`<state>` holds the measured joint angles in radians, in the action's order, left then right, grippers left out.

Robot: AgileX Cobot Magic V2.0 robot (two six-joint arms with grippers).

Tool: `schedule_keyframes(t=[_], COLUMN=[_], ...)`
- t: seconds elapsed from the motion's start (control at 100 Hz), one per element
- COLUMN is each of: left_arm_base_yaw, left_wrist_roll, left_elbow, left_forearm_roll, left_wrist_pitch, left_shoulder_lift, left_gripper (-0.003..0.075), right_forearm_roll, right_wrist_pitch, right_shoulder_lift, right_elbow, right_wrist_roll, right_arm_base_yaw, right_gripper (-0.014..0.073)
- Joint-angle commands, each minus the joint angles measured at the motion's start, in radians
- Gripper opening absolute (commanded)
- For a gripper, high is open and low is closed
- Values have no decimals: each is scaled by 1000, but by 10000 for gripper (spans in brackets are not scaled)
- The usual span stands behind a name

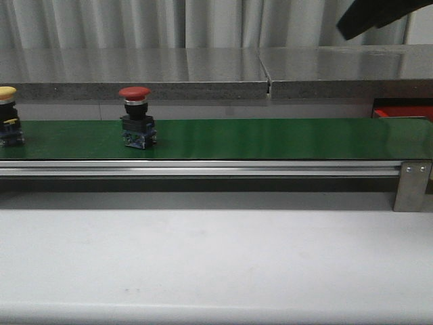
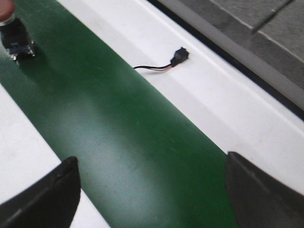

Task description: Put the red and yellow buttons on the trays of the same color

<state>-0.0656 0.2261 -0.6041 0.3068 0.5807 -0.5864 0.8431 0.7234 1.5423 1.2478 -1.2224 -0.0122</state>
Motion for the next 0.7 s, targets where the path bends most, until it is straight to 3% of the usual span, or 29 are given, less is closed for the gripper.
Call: schedule_keyframes(t=[0.0, 0.34, 0.69], left_arm_base_yaw=[6, 6, 6], left_wrist_roll=[-3, -3, -3], left_elbow=[-26, -26, -26], left_forearm_roll=[20, 20, 20], left_wrist_pitch=[-77, -77, -77], left_shoulder_lift=[1, 1, 1], left_gripper=[-20, -20, -20], right_forearm_roll=[0, 1, 76], right_wrist_pitch=[11, 92, 92], right_shoulder_lift=[19, 208, 267], right_elbow=[87, 280, 297], right_wrist_roll=[-47, -97, -173], right_arm_base_yaw=[49, 167, 201], right_gripper=[612, 612, 612])
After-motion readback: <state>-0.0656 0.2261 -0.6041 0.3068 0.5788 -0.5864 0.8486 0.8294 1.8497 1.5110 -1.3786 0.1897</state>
